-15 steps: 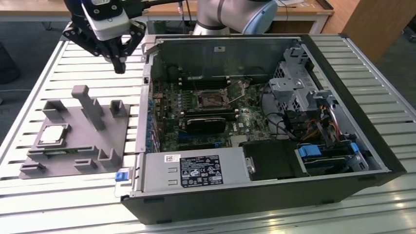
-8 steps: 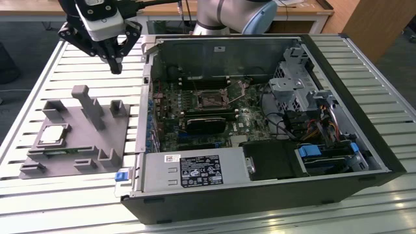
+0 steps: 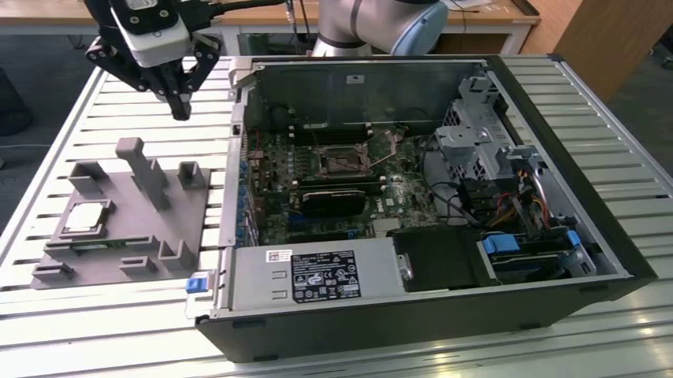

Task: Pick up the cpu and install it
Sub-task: 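Reach for the cpu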

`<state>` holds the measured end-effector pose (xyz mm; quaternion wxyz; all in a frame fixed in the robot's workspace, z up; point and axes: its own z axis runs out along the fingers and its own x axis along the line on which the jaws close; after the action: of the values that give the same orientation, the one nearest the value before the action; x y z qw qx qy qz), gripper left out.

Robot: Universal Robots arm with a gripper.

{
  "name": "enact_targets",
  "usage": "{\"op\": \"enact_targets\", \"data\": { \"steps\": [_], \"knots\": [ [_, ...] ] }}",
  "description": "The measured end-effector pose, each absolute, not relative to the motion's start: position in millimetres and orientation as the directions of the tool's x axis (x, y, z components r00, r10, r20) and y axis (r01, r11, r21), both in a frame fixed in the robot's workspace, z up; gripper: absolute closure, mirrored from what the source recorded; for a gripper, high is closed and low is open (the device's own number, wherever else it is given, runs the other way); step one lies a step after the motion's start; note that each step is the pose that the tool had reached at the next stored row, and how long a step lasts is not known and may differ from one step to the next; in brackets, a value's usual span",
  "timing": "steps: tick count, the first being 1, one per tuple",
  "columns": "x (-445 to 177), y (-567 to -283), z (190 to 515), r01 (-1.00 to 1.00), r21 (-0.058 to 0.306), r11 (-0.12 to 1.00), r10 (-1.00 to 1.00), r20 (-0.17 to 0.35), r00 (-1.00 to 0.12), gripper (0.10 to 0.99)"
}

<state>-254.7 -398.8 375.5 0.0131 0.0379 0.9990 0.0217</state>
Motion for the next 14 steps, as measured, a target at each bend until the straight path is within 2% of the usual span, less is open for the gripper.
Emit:
{"op": "enact_targets", "data": {
  "steps": [14],
  "knots": [
    [-266.9,-398.8,374.4,0.075,0.044,0.996,0.076,-0.024,-0.997,0.980]
  ]
}}
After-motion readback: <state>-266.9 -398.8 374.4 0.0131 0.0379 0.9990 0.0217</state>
